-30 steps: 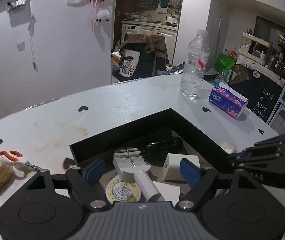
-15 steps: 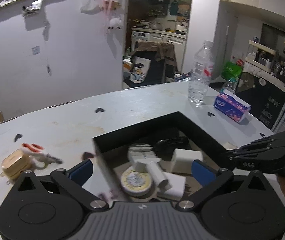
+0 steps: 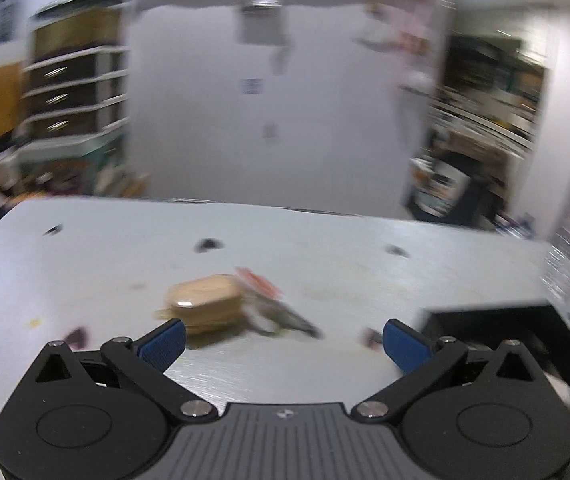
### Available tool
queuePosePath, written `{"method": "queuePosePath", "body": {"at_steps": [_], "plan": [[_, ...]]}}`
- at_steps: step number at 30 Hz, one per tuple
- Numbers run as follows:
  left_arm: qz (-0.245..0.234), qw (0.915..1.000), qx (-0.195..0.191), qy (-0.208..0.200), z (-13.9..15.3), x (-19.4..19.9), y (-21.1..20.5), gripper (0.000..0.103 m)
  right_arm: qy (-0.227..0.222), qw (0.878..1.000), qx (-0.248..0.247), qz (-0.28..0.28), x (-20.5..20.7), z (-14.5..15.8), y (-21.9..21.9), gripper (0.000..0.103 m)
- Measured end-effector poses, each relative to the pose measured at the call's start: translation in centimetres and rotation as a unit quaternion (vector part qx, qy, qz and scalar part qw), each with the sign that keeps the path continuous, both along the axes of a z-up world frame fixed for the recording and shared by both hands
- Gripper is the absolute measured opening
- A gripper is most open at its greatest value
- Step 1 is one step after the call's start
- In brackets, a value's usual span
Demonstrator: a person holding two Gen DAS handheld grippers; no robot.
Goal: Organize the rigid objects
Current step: 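Move the left gripper to the beige earbud case and grasp it, then carry the beige earbud case with the left gripper into the box and release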
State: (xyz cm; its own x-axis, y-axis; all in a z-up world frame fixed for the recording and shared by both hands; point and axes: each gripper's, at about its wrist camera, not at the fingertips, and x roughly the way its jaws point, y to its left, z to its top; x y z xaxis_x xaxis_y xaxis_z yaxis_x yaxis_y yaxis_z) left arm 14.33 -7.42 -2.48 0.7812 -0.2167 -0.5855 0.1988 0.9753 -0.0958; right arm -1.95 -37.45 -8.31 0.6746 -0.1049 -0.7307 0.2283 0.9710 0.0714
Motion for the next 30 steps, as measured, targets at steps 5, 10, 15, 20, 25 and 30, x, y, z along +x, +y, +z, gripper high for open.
{"method": "queuePosePath", "body": {"at_steps": [5,10,15,20,25,30], "plan": [[0.080,0.9965,-0.016,0.018,-1.5,3.4,2.2,0.102,0.000,1.000,0.000,0.000,0.0,0.0,0.0,0.003],[0.106,0.9935,0.028,0.031,-3.7,5.2,2.1,0.097,0.000,1.000,-0.001,0.000,0.0,0.0,0.0,0.003],[0.133,0.9898,0.025,0.046,-5.5,6.8,1.8,0.096,0.001,1.000,-0.002,-0.001,0.1,0.0,0.1,0.003],[0.147,0.9881,0.016,0.043,-5.7,7.9,0.4,0.096,0.001,1.000,-0.002,-0.001,0.1,0.0,0.1,0.003],[0.175,0.9839,0.007,0.038,-5.8,9.0,-0.5,0.096,0.002,1.000,-0.001,-0.002,0.2,-0.2,0.1,0.003],[0.182,0.9825,0.013,0.035,-6.1,9.7,-0.3,0.087,0.002,1.000,-0.001,-0.002,0.2,-0.2,0.1,0.003]]}}
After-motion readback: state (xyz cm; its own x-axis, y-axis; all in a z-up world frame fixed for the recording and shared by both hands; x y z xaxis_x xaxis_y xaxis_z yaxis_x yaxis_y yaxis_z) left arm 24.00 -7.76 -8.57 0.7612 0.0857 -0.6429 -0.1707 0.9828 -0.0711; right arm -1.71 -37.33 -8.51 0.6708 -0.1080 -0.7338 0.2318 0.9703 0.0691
